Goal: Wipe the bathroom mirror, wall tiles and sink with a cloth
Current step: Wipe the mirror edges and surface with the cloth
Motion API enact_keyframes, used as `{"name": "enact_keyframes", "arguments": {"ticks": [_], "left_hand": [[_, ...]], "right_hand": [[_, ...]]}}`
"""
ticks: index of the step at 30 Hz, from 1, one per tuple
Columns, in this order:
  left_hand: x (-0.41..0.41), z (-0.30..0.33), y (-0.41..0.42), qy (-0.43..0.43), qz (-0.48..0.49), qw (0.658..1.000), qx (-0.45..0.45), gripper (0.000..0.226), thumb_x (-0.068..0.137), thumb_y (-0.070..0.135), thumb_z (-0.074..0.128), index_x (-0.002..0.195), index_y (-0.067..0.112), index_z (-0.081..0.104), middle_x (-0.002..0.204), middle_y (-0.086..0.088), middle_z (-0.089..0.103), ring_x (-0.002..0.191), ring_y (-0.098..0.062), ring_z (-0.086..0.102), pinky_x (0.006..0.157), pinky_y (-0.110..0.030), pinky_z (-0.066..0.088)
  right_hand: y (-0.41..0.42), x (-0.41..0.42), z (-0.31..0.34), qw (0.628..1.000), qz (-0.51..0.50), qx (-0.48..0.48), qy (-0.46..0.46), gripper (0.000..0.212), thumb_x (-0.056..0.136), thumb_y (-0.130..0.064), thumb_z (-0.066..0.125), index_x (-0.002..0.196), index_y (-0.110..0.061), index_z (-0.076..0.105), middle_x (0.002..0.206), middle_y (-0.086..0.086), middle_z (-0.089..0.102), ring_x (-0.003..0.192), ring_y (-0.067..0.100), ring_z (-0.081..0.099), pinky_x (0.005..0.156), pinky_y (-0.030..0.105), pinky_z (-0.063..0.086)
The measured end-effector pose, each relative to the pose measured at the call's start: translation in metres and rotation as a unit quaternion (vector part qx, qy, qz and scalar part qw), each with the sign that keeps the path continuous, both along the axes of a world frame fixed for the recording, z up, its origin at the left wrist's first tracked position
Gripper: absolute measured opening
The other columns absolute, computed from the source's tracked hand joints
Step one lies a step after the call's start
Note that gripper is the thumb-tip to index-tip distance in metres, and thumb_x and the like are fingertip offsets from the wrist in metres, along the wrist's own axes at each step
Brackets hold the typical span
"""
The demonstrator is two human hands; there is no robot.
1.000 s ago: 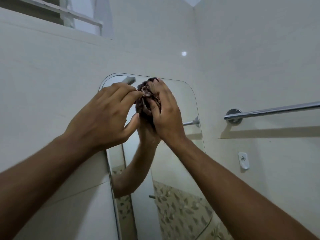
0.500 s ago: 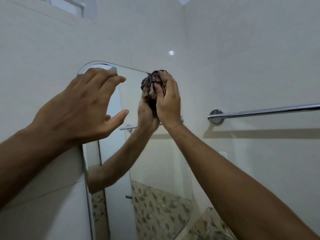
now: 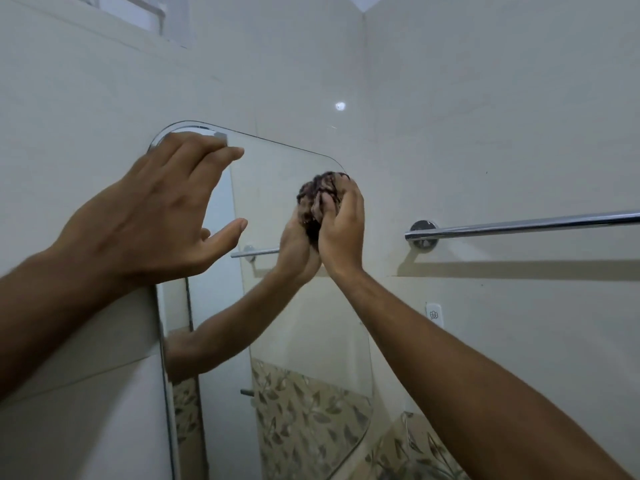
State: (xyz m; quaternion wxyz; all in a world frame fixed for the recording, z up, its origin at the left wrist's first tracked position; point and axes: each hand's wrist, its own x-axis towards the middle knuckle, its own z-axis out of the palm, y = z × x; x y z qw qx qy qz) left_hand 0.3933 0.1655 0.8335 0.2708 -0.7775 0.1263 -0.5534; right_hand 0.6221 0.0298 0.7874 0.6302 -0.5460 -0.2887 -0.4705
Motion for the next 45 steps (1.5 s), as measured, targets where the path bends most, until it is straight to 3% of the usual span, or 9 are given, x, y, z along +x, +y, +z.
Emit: {"name": "enact_keyframes", "arguments": {"ticks": [5, 11, 20, 25, 28, 32, 37, 41, 45], "left_hand": [[-0.001, -0.001, -0.001, 0.007, 0.012, 1.0, 0.003, 0.079, 0.086, 0.054, 0.049, 0.146, 0.004, 0.042, 0.138, -0.016, 0.048, 0.131, -0.033, 0.044, 0.109, -0.047, 0.039], [-0.001, -0.001, 0.0, 0.007, 0.016, 1.0, 0.004, 0.079, 0.086, 0.055, 0.049, 0.146, 0.004, 0.042, 0.138, -0.017, 0.048, 0.131, -0.033, 0.044, 0.109, -0.049, 0.039], [0.001, 0.0, -0.001, 0.001, 0.02, 1.0, 0.009, 0.08, 0.085, 0.056, 0.05, 0.145, 0.003, 0.042, 0.137, -0.017, 0.049, 0.13, -0.034, 0.045, 0.108, -0.049, 0.04], [-0.004, -0.003, -0.003, -0.001, 0.023, 1.0, 0.008, 0.079, 0.085, 0.054, 0.05, 0.146, 0.004, 0.042, 0.135, -0.015, 0.048, 0.128, -0.033, 0.044, 0.108, -0.047, 0.038], [-0.004, -0.004, -0.004, 0.002, 0.021, 1.0, 0.005, 0.078, 0.085, 0.054, 0.05, 0.146, 0.004, 0.042, 0.135, -0.014, 0.048, 0.128, -0.033, 0.044, 0.108, -0.046, 0.038], [-0.004, -0.004, -0.004, 0.001, 0.024, 1.0, 0.003, 0.08, 0.085, 0.055, 0.048, 0.146, 0.005, 0.041, 0.137, -0.014, 0.047, 0.13, -0.032, 0.043, 0.108, -0.046, 0.039], [-0.003, -0.003, -0.002, 0.001, 0.029, 1.0, 0.006, 0.081, 0.085, 0.057, 0.046, 0.147, 0.004, 0.04, 0.136, -0.015, 0.048, 0.128, -0.032, 0.043, 0.107, -0.047, 0.038], [-0.006, -0.005, -0.004, -0.002, 0.024, 1.0, 0.005, 0.079, 0.086, 0.055, 0.048, 0.146, 0.005, 0.04, 0.135, -0.013, 0.047, 0.129, -0.032, 0.042, 0.108, -0.046, 0.038], [-0.006, -0.006, -0.004, -0.002, 0.031, 1.0, 0.001, 0.079, 0.086, 0.056, 0.047, 0.147, 0.006, 0.039, 0.136, -0.013, 0.047, 0.13, -0.031, 0.04, 0.108, -0.045, 0.037]], "right_hand": [[0.005, -0.015, 0.053, 0.998, 0.03, 0.0, -0.062, 0.04, 0.104, -0.021, 0.05, 0.142, -0.008, 0.05, 0.144, 0.009, 0.05, 0.136, 0.019, 0.045, 0.117, 0.026, 0.033], [-0.009, 0.018, 0.025, 0.993, 0.033, 0.075, 0.083, 0.036, 0.104, -0.02, 0.05, 0.139, -0.012, 0.051, 0.139, 0.007, 0.052, 0.13, 0.021, 0.049, 0.105, 0.018, 0.033], [-0.001, 0.006, 0.028, 0.999, 0.0, 0.003, -0.038, 0.04, 0.105, -0.024, 0.049, 0.141, -0.009, 0.049, 0.142, 0.009, 0.051, 0.134, 0.021, 0.047, 0.116, 0.033, 0.038], [-0.015, 0.027, 0.022, 0.998, 0.019, 0.041, 0.054, 0.038, 0.105, -0.021, 0.048, 0.141, -0.01, 0.049, 0.14, 0.009, 0.051, 0.132, 0.02, 0.048, 0.108, 0.019, 0.034], [-0.011, 0.025, -0.012, 0.993, 0.009, 0.068, 0.1, 0.037, 0.105, -0.021, 0.047, 0.14, -0.009, 0.049, 0.14, 0.009, 0.051, 0.132, 0.022, 0.047, 0.109, 0.023, 0.035], [-0.001, 0.002, -0.032, 0.999, -0.017, 0.026, 0.034, 0.038, 0.106, -0.023, 0.045, 0.142, -0.01, 0.046, 0.145, 0.007, 0.047, 0.135, 0.02, 0.044, 0.114, 0.029, 0.036], [-0.008, 0.002, 0.032, 0.998, -0.001, -0.038, -0.043, 0.04, 0.105, -0.025, 0.048, 0.142, -0.011, 0.048, 0.142, 0.008, 0.051, 0.133, 0.018, 0.046, 0.114, 0.024, 0.035], [-0.017, 0.021, 0.031, 0.998, 0.012, 0.027, 0.047, 0.035, 0.104, -0.02, 0.049, 0.138, -0.014, 0.051, 0.136, 0.006, 0.054, 0.127, 0.019, 0.051, 0.102, 0.015, 0.034], [-0.02, 0.029, -0.034, 0.989, 0.015, 0.052, 0.135, 0.039, 0.105, -0.024, 0.048, 0.142, -0.015, 0.049, 0.14, 0.007, 0.052, 0.132, 0.021, 0.048, 0.108, 0.024, 0.035]]}}
